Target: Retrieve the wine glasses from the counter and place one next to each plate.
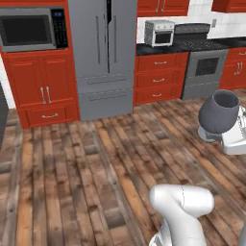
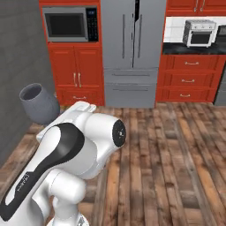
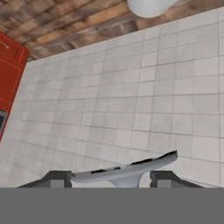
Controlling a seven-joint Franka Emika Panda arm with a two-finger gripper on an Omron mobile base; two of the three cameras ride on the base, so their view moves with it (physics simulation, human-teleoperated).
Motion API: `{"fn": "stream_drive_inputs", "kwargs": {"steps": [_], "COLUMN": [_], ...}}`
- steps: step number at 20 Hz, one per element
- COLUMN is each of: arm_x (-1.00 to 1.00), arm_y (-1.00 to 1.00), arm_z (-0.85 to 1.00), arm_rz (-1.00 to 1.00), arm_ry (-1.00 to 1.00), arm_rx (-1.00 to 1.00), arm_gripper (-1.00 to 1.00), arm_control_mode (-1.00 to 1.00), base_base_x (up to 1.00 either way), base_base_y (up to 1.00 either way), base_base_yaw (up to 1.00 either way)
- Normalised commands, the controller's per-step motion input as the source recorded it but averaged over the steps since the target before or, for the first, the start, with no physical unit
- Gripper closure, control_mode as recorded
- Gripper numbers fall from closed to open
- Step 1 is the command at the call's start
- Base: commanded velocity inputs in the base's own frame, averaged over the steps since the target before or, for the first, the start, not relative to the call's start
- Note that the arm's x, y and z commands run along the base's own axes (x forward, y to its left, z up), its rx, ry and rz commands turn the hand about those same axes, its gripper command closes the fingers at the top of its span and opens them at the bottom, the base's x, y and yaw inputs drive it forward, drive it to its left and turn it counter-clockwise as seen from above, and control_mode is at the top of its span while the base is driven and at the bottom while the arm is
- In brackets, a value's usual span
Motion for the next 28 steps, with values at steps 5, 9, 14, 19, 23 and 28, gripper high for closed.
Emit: {"fn": "stream_drive_inputs", "kwargs": {"steps": [5,9,14,19,23,28], "arm_x": [0.0,0.0,0.0,0.0,0.0,0.0], "arm_y": [0.0,0.0,0.0,0.0,0.0,0.0], "arm_z": [0.0,0.0,0.0,0.0,0.0,0.0], "arm_rz": [0.0,0.0,0.0,0.0,0.0,0.0], "arm_ry": [0.0,0.0,0.0,0.0,0.0,0.0], "arm_rx": [0.0,0.0,0.0,0.0,0.0,0.0], "arm_gripper": [1.0,1.0,1.0,1.0,1.0,1.0], "arm_control_mode": [1.0,1.0,1.0,1.0,1.0,1.0], "base_base_x": [-1.0,-1.0,-1.0,-1.0,-1.0,-1.0], "base_base_y": [-0.12,-0.06,-0.11,-0.83,-1.0,-1.0], "base_base_yaw": [0.03,0.02,0.03,0.01,0.0,-0.01]}}
